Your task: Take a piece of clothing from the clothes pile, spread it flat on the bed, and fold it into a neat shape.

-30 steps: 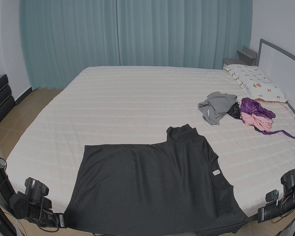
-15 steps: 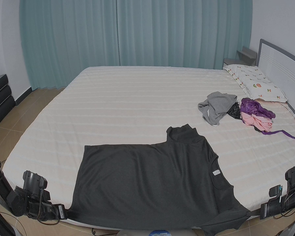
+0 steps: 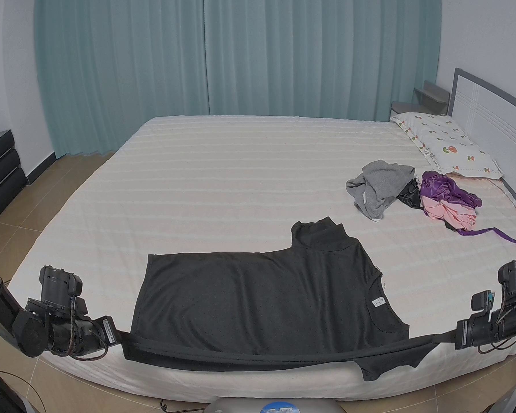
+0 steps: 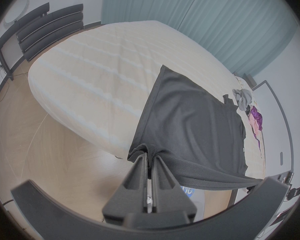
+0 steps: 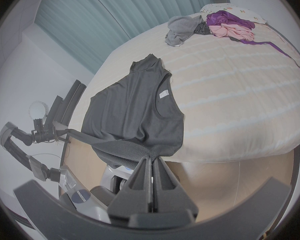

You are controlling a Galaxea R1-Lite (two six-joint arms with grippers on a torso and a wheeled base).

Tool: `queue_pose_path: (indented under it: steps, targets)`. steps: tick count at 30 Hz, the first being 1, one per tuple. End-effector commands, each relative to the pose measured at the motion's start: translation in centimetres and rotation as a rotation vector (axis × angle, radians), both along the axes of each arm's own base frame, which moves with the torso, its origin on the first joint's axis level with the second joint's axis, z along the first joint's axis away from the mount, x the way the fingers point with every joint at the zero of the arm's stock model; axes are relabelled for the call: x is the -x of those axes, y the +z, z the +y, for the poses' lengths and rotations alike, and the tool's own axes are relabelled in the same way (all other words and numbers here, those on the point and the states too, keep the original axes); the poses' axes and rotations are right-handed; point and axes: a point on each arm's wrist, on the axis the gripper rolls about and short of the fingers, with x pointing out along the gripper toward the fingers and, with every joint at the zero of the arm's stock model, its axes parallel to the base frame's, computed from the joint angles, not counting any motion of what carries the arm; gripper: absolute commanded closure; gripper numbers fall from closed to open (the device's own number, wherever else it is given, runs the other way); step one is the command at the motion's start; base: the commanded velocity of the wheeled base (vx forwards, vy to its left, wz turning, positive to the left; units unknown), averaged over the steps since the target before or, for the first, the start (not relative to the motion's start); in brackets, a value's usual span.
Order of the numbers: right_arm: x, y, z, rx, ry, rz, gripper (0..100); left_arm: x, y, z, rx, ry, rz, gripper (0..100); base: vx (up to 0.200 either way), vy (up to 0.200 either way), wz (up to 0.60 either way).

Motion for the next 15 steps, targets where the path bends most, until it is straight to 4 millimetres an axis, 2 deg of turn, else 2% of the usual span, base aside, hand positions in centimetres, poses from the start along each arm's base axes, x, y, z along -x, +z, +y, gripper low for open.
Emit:
queue_pose_path:
  steps: [1,9,15]
  targets:
    - [-1.2,0.6,0.6,-0.017,-0.006,-0.019,100,-0.3,1.1,0.0,0.005,0.003,-0.058,100,0.0,0.0,0.0]
    - [-2.1,0.5,1.3,0.014,-0.043,-0.059,100,-0.7,1.8,0.0,0.007,0.003,-0.098,100,0.0,0.0,0.0]
    - [-2.3,1.7,1.7,-0.031,-0.103,-0.139,100,-1.1,2.1,0.0,0.008,0.003,-0.116,100,0.0,0.0,0.0]
